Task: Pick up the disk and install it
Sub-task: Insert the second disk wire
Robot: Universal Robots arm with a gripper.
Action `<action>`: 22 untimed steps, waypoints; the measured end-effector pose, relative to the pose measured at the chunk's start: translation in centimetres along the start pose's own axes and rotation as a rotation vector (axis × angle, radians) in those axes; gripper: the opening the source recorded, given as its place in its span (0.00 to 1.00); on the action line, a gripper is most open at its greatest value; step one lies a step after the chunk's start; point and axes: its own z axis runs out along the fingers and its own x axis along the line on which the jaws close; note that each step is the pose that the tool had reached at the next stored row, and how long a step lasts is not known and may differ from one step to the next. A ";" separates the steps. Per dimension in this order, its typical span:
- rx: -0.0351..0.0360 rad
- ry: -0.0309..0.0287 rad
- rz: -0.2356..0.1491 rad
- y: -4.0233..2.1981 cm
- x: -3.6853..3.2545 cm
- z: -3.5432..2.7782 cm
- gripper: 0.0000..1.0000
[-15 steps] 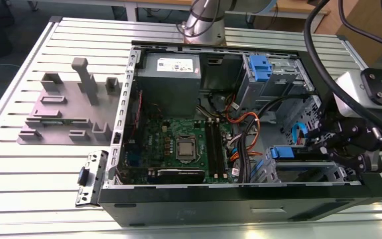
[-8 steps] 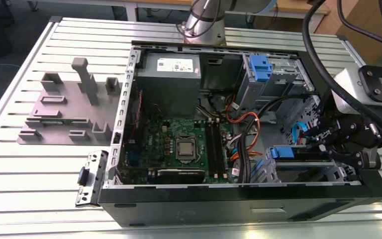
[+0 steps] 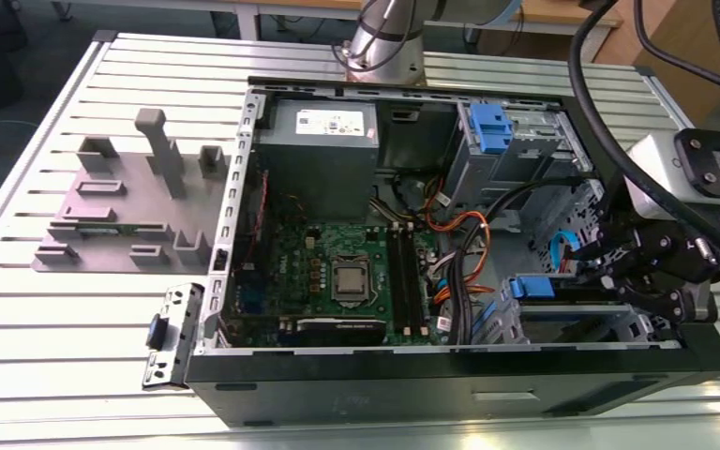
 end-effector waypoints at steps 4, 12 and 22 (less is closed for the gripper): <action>0.0000 0.0001 0.000 0.00 0.00 0.00 0.30; 0.0000 0.0001 0.000 0.00 0.01 -0.01 0.18; 0.0000 -0.0001 0.000 0.01 0.01 -0.05 0.18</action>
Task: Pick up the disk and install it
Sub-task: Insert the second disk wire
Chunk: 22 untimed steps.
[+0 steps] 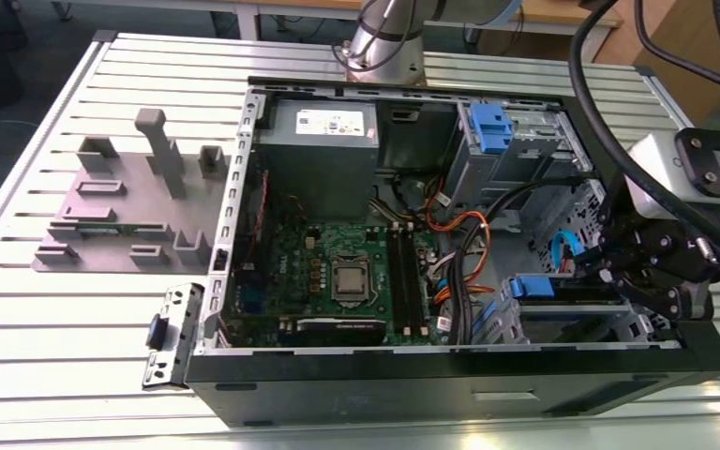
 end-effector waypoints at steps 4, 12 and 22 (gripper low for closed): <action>0.0004 0.0000 0.000 0.07 -0.10 -0.43 0.18; 0.0006 0.0001 0.000 0.38 -0.04 -0.24 0.18; 0.0006 0.0002 0.000 0.36 0.14 0.45 0.18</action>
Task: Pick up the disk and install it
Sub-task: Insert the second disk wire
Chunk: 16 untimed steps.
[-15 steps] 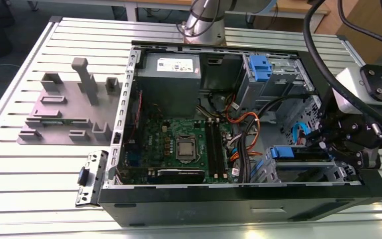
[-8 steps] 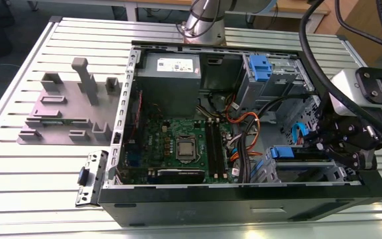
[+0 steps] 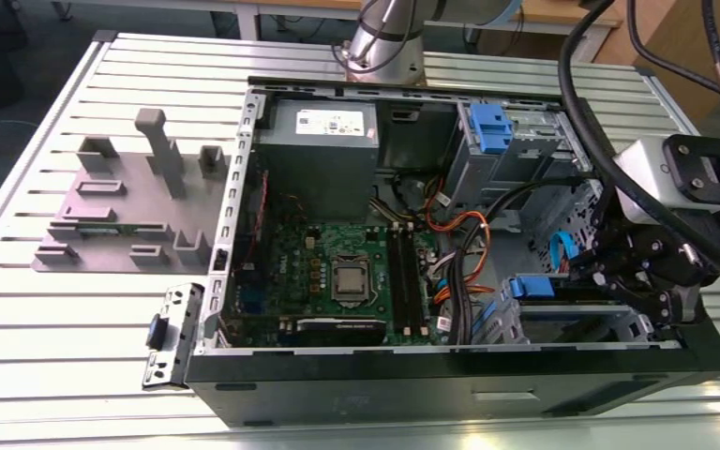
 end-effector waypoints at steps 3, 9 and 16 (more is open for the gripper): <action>-0.0001 0.0003 -0.001 -0.01 0.02 0.08 0.18; -0.0003 0.0080 -0.001 -0.07 0.03 0.10 0.18; -0.0002 0.0102 -0.001 -0.17 0.03 0.11 0.18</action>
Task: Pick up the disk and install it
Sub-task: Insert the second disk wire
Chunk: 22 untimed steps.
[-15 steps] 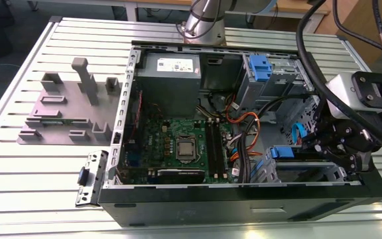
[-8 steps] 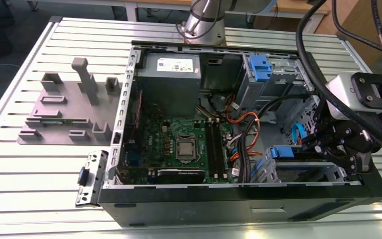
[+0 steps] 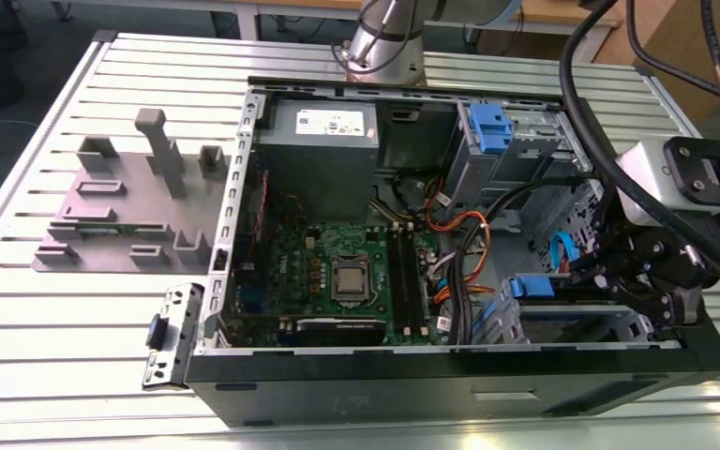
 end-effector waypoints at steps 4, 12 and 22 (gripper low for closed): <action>0.0000 0.0003 0.000 -0.01 0.09 -0.01 0.18; 0.0000 0.0004 0.000 -0.01 0.23 0.03 0.18; 0.0000 0.0007 0.000 -0.04 0.31 0.34 0.18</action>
